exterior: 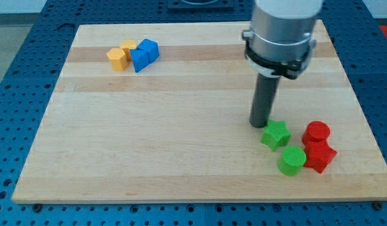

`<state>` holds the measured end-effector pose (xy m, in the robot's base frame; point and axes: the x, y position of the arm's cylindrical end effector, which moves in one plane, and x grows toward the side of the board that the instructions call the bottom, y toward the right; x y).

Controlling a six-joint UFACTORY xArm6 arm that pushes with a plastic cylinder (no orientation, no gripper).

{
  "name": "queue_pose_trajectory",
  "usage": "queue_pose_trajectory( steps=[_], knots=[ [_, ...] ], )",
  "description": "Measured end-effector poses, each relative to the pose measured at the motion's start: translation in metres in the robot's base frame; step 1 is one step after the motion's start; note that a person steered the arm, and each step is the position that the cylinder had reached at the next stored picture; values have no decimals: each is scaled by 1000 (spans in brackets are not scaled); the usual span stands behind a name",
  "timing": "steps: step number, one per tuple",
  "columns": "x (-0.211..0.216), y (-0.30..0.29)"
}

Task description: Push the blue cube closer to the red circle

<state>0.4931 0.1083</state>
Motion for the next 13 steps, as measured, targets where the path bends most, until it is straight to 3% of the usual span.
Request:
queue_pose_trajectory(
  steps=[1,4,7,9,11,12,13],
  knots=[
    [24,17],
    [26,4],
    [-123,-83],
    [-187,-84],
    [-264,-167],
    [-275,-246],
    [-249,-321]
  ],
)
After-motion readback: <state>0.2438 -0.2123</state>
